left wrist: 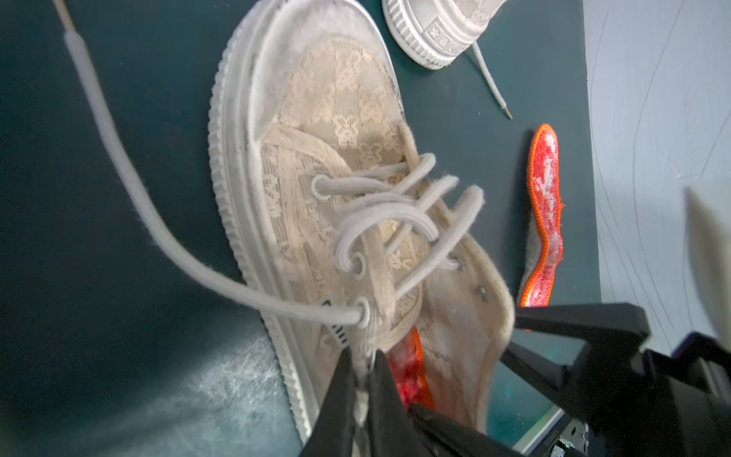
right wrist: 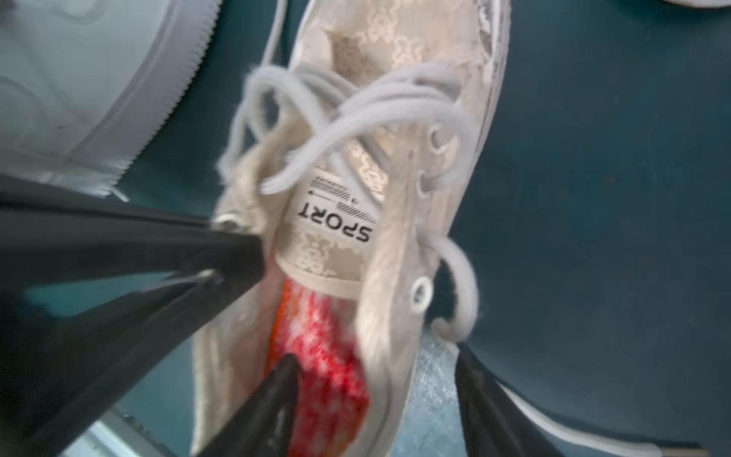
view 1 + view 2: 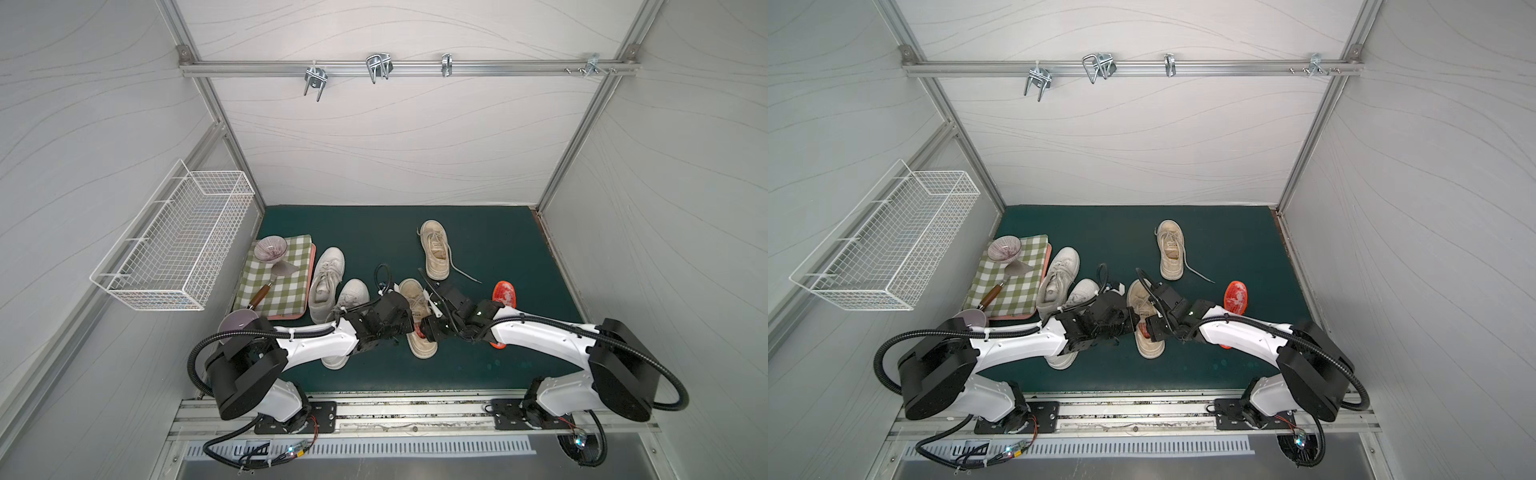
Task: Remove the insole from the shoe
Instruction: Adjust the shoe at the center of the board.
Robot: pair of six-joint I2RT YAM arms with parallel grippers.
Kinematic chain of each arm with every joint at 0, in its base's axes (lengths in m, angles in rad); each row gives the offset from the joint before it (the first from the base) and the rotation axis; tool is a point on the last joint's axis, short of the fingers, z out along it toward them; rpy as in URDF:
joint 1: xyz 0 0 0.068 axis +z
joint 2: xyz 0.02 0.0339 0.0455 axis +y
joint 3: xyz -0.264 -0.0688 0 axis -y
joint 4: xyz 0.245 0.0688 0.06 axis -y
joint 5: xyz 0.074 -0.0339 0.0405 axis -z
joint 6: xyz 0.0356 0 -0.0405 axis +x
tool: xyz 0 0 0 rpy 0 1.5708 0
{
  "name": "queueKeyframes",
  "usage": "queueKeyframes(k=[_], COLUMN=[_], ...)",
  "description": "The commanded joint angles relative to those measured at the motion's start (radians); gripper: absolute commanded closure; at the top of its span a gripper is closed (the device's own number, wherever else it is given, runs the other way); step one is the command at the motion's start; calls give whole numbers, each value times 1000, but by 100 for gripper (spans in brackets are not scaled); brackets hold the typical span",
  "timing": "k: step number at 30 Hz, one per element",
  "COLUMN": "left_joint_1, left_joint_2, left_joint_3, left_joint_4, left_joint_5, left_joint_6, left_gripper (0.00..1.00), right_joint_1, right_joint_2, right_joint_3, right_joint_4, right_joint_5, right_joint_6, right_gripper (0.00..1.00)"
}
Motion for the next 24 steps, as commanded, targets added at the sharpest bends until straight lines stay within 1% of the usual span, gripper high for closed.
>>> queueKeyframes(k=[1,8,11,14,15,17,19,22,24], left_joint_1=[-5,-5,-5,-5,-6,-5,-4,-2,-3], left_joint_2=[-32,-35,-46,-53,-55,-55,-46,-37,-31], left_joint_3=[-5,-13,-21,-24,-22,-15,2,18,31], left_joint_4=[-12,-14,-14,-13,-17,-31,-60,-82,-102], left_joint_5=[-31,-26,-32,-36,-35,-35,-42,-47,-46], left_joint_6=[-4,-3,-1,3,8,18,32,46,58], left_gripper=[88,88,86,84,82,74,67,59,54], right_joint_1=[9,11,14,12,12,8,-6,-29,-33], right_joint_2=[50,144,173,164,148,125,127,140,122], right_joint_3=[28,62,82,102,102,99,111,135,124], right_joint_4=[-33,-7,0,-4,7,25,23,-2,11], right_joint_5=[34,65,100,140,145,167,170,171,187], right_joint_6=[-9,-1,11,36,38,51,68,90,92], right_gripper=[27,20,20,21,22,23,26,30,32])
